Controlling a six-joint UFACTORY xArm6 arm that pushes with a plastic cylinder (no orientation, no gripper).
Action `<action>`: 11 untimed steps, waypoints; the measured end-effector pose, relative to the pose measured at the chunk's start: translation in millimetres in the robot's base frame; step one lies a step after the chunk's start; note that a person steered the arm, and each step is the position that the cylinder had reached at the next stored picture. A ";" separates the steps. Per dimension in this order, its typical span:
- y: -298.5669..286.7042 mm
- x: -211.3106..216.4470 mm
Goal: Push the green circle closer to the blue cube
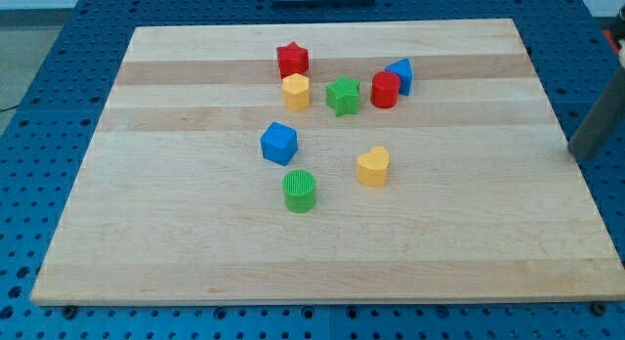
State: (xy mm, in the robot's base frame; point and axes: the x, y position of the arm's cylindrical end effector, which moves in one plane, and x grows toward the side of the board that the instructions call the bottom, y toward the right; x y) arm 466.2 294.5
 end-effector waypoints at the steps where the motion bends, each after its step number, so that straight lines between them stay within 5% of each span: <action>1: -67.8 8.1; 3: -197.8 79.2; 4: -214.4 89.9; 11: -353.2 57.3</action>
